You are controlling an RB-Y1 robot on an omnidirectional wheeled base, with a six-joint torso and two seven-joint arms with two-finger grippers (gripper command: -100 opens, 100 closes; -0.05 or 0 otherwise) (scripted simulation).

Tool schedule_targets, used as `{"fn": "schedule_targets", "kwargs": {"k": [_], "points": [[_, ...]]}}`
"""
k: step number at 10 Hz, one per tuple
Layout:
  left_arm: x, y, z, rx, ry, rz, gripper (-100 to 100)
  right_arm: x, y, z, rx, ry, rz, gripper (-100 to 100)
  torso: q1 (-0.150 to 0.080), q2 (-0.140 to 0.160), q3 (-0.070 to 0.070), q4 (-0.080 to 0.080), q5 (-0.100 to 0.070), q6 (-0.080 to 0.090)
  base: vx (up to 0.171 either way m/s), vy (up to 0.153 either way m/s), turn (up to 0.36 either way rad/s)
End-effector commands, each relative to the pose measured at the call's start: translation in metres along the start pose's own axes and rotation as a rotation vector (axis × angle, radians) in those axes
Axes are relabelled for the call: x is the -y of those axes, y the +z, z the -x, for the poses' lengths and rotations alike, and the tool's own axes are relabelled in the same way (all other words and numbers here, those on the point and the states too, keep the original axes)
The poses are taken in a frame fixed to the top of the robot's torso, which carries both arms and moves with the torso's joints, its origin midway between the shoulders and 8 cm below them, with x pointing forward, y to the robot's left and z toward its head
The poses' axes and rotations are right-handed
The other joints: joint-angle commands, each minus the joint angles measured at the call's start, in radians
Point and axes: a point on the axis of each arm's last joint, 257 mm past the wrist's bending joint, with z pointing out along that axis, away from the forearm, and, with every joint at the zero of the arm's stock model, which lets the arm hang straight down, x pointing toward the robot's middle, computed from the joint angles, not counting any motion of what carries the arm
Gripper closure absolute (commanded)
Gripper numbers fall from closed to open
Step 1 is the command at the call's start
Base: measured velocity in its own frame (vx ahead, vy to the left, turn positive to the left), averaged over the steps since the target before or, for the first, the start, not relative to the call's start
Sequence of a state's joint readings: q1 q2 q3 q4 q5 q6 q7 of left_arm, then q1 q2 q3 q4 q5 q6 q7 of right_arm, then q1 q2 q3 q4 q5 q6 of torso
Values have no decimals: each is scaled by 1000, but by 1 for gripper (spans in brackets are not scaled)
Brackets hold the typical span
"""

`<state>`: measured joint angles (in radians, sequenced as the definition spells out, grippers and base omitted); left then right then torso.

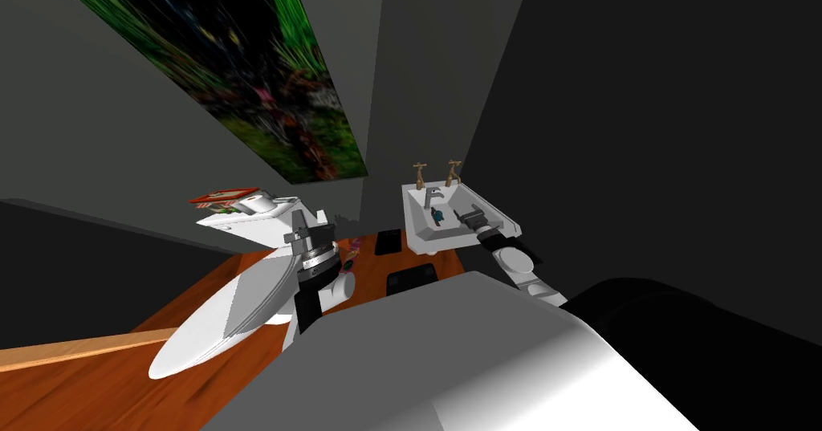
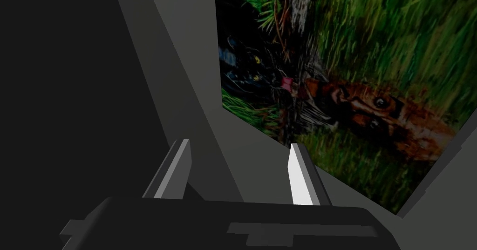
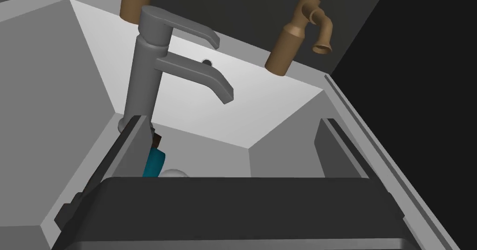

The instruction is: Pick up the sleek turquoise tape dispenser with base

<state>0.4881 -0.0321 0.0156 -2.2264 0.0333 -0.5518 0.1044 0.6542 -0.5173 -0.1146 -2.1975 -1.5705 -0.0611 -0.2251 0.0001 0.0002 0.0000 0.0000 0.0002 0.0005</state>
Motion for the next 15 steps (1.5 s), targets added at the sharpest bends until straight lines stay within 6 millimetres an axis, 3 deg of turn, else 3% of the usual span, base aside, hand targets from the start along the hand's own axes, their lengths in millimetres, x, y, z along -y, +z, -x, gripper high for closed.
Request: {"fn": "schedule_targets", "kwargs": {"k": [1, 4, 5, 8, 9, 11, 12, 14, 15], "points": [[0, 0, 0, 0, 0, 0, 0, 4, -3, 14, 38, 25, -36, -100, 0, 0, 0, 0, 0, 0, 14, 18, 137], [0, 0, 0, 0, 0, 0, 0, 3, -3, 15, 42, 100, -34, -100, 0, -1, 0, 0, 0, 0, 16, 12, 8], [0, 0, 0, 0, 0, 0, 0, 6, -8, 29, 82, 133, -67, -100, 0, 0, 0, 0, 0, 0, 23, 22, 129], [0, 0, 0, 0, 0, 0, 0, 6, -8, 29, 85, 186, -64, -100, 0, -1, 0, 0, 0, 0, 14, 11, 10], [0, 0, 0, 0, 0, 0, 0, 9, -13, 44, 127, 210, -93, -100, 0, 0, 0, 0, 0, 0, 20, 17, 109], [0, 0, 0, 0, 0, 0, 0, 9, -13, 44, 129, 268, -90, -100, 1, -1, -1, 0, 0, 0, 19, 12, 33], [0, 0, 0, 0, 0, 0, 0, 10, -19, 59, 173, 284, -115, -100, 0, -1, 0, 0, 0, 0, 30, 20, 110], [0, 0, 0, 0, 0, 0, 0, 10, -19, 58, 175, 345, -110, -100, 1, -2, -1, 0, 0, 0, 23, 10, 29], [0, 0, 0, 0, 0, 0, 0, 10, -26, 74, 221, 359, -130, -100, 0, -1, -1, 0, 0, 0, 23, 22, 97]]}}
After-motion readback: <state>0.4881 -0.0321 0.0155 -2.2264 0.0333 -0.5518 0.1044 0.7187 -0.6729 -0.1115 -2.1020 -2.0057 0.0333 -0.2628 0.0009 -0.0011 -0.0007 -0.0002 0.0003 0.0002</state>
